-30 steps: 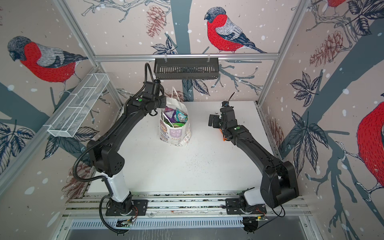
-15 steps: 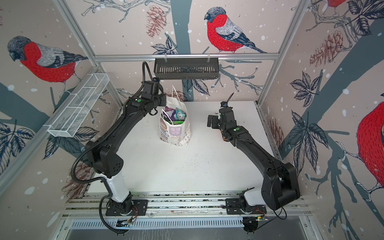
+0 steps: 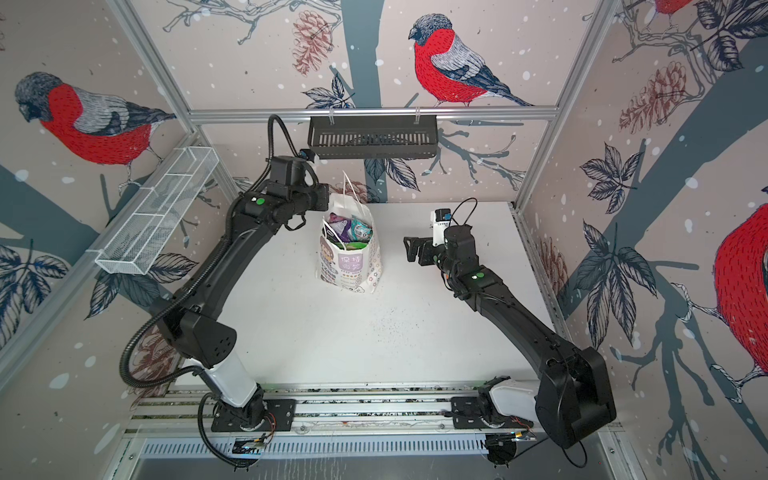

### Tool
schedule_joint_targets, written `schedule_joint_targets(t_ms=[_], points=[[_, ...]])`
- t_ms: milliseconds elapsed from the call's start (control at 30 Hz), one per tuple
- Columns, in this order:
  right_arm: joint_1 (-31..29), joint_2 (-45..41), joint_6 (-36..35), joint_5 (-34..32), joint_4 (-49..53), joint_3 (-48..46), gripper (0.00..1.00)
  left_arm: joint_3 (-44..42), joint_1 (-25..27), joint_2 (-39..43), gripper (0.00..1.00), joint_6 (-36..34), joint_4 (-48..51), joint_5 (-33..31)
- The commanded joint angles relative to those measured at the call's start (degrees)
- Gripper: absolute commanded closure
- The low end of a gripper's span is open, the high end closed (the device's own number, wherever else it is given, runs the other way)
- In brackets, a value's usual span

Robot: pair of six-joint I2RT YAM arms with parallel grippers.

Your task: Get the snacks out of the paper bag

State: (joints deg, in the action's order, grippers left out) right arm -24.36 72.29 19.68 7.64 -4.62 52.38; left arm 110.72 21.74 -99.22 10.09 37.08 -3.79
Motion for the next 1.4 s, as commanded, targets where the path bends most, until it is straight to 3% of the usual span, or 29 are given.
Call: schedule_joint_targets(t_ms=[0,167,300,367,467,667,900,1167,1367], points=[[-0.74,-0.22,1.23,3.12,-5.75,-1.6,0.0,-0.15,-0.29,1.58,1.0,-1.22,2.43,2.74],[-0.86,-1.35,1.2,3.35,-6.24,-2.72,0.0,-0.39,-0.29,3.16,0.97,0.05,4.51,4.15],[-0.83,-2.48,0.55,2.34,-5.54,-2.99,0.0,-0.98,-0.27,4.45,0.57,1.88,5.66,2.76],[-0.79,-2.75,0.25,1.41,-5.07,-3.03,0.0,-0.86,-0.29,4.47,0.43,2.64,7.36,2.17],[-0.85,-2.77,-0.03,0.16,-4.31,-3.03,0.0,-0.02,-0.29,3.48,0.34,3.25,11.65,0.97],[-0.86,-2.94,-0.52,-1.66,-3.55,-3.24,0.0,1.58,-0.29,2.0,0.29,3.51,17.27,-1.84],[-0.77,-4.35,-0.48,-1.82,-4.33,-4.49,0.0,1.17,-0.29,-0.25,0.28,3.01,17.68,0.91],[-0.64,-5.31,-0.16,-2.8,-3.55,-5.35,0.0,7.41,-0.27,-8.19,0.32,2.66,19.29,-3.78],[-0.56,-6.02,0.14,-3.32,-3.31,-5.97,0.0,15.37,-0.29,-15.15,0.42,1.65,23.45,-9.03]])
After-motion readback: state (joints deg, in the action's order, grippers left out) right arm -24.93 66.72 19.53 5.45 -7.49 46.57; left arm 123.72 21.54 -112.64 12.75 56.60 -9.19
